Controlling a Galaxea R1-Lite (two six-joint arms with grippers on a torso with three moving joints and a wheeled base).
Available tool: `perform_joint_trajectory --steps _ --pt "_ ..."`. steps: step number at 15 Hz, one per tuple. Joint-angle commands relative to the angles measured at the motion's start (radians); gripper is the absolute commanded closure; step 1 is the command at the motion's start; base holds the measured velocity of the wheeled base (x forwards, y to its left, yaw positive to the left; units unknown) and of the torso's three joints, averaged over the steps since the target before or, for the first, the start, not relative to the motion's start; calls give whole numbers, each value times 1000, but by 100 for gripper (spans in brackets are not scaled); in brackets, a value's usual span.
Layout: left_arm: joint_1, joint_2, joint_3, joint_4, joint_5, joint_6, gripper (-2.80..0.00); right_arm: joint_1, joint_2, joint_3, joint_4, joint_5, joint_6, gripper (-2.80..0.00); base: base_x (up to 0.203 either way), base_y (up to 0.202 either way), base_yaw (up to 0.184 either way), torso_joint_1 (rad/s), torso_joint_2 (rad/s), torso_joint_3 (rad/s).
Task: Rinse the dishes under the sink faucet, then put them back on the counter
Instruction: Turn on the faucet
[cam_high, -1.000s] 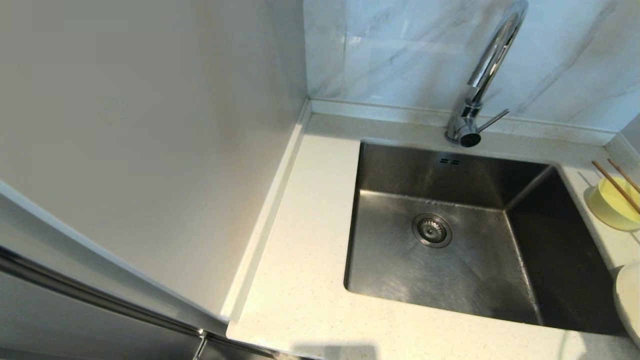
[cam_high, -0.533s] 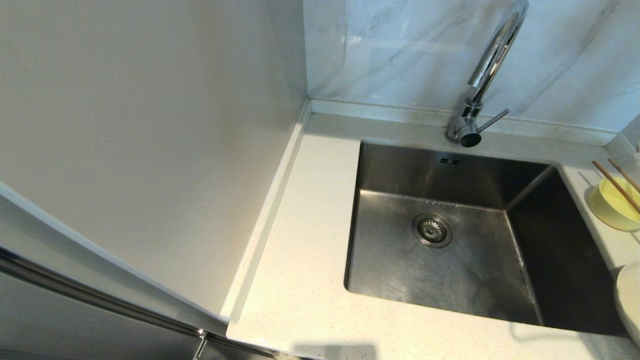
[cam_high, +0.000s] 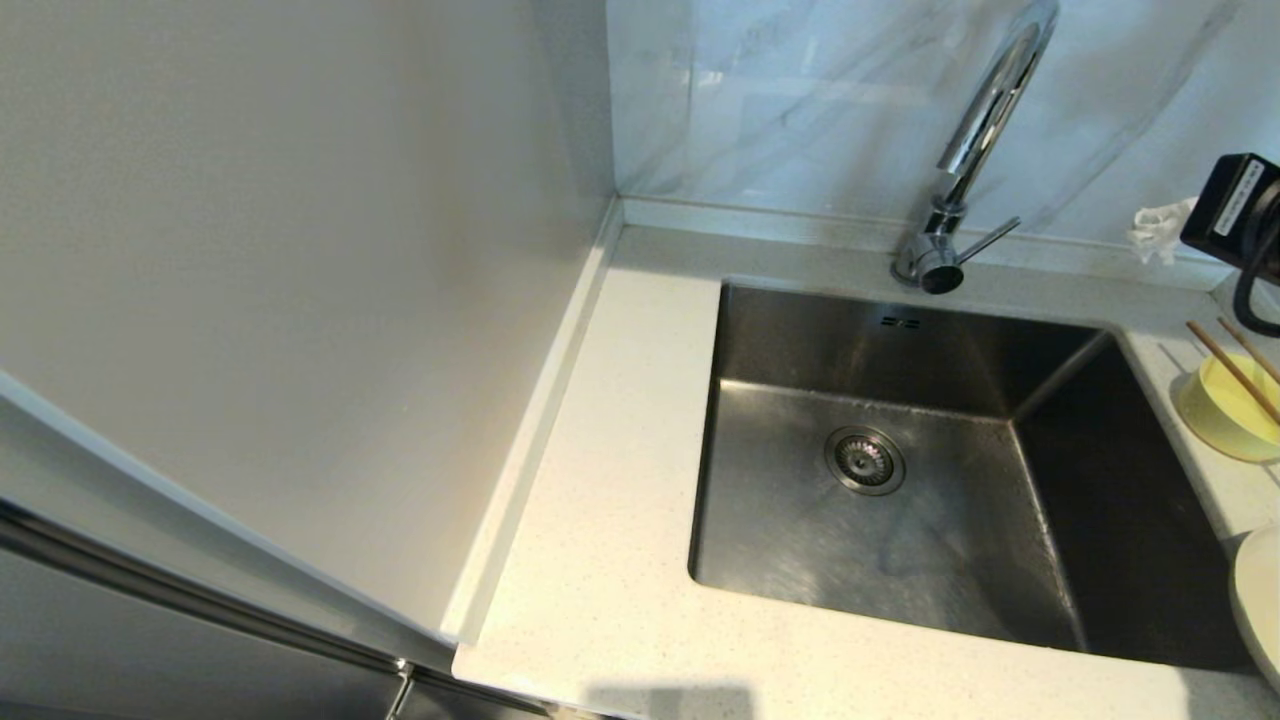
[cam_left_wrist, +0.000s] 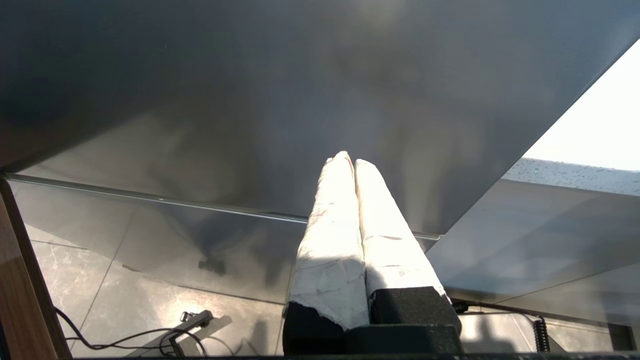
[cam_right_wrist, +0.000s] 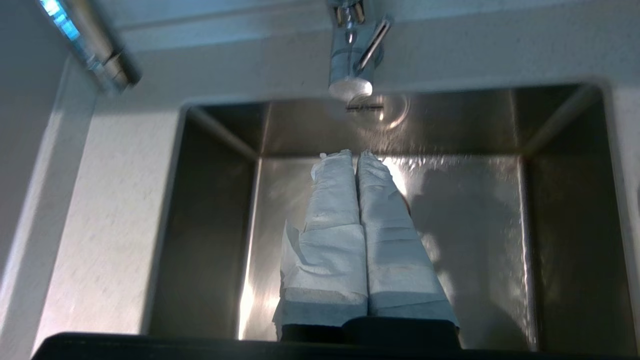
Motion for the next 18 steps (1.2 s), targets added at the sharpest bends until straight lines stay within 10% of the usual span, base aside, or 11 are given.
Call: perform_joint_trajectory --steps 1,9,18 --pt "0 0 0 0 1 0 0 8 83 -24 -23 -24 2 0 0 0 0 0 0 0" --pt "0 0 0 0 1 0 0 62 370 -307 -92 -251 1 0 0 0 0 0 0 0" --pt "0 0 0 0 1 0 0 61 513 -493 -90 -331 7 0 0 0 0 0 0 0"
